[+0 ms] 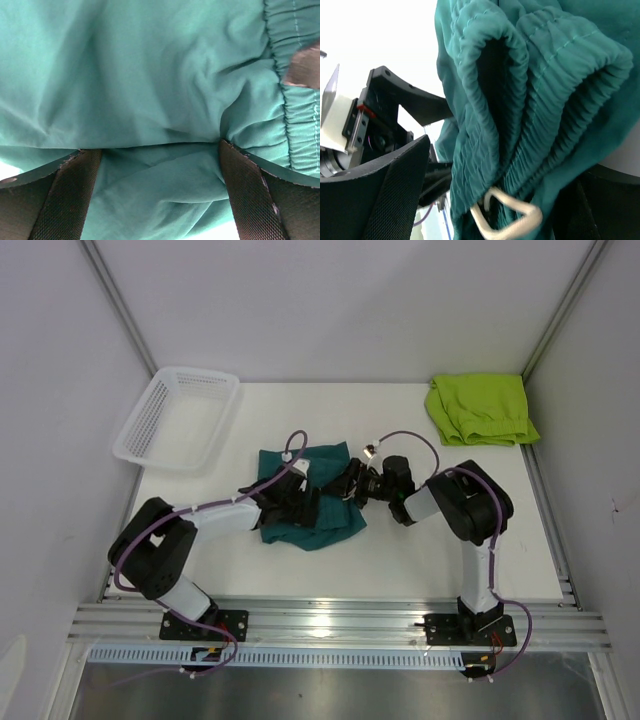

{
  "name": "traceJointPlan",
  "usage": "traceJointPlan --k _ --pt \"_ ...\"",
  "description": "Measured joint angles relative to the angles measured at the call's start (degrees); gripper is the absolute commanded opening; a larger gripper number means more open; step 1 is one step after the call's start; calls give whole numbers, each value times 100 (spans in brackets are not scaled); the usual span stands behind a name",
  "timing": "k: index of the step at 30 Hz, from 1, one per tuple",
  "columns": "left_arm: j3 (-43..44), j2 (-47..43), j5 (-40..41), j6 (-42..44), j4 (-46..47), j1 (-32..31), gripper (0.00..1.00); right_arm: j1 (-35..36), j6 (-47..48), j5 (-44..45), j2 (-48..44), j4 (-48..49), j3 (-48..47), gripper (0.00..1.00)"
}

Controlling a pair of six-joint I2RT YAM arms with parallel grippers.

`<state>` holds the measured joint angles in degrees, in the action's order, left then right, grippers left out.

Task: Fold and stack the shorts
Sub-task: Neatly place the folded shorts to the corner

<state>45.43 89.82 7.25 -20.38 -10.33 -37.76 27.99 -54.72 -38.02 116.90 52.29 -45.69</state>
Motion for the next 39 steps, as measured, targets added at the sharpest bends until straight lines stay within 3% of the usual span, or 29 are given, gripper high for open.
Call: traceJointPlan --k 3,6,7,12,16,23,32,39 --pt "-111 -68 -35 13 129 0 99 87 -50 2 142 -4 -179 81" --pt "-155 -74 -50 52 225 0 99 144 -48 24 289 -74 -334 62" --pt "-173 -81 -61 57 254 0 99 149 -66 20 345 -107 -376 52" --pt "-315 -225 -243 92 385 0 99 114 24 92 481 -538 -573 24" --pt "-345 -321 -463 90 417 0 99 24 245 105 485 -1099 -835 10" --pt "-348 -684 -761 83 299 -24 99 -367 1019 289 485 -2387 -1637 3" --pt "50 -1502 -957 -236 -866 -72 99 -1134 2389 501 767 -4503 -3499 1" --pt "339 -2085 -1246 -424 -1309 -74 99 -1659 3324 417 1554 -6070 -5235 1"
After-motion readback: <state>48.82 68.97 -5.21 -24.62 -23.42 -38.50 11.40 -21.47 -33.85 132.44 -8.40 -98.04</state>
